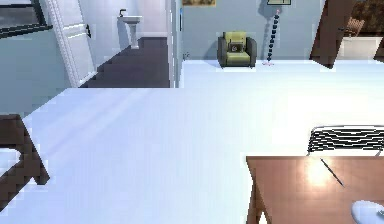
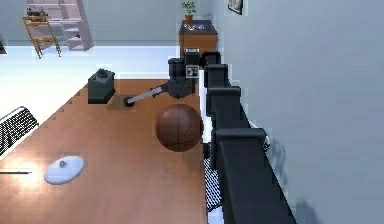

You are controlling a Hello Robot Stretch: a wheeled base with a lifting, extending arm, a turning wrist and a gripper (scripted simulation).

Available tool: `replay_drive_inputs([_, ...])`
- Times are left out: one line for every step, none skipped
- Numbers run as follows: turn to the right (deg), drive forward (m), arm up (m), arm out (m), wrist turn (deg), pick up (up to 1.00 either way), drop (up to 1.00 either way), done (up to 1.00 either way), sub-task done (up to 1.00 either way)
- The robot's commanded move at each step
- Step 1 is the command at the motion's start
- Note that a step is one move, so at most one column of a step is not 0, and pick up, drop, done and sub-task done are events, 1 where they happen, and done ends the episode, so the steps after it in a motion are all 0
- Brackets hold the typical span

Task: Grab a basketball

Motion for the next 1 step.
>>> replay_drive_inputs([0.0, 0.0, 0.0, 0.0, 36.0, 0.0, 0.0, 0.0, 0.0])
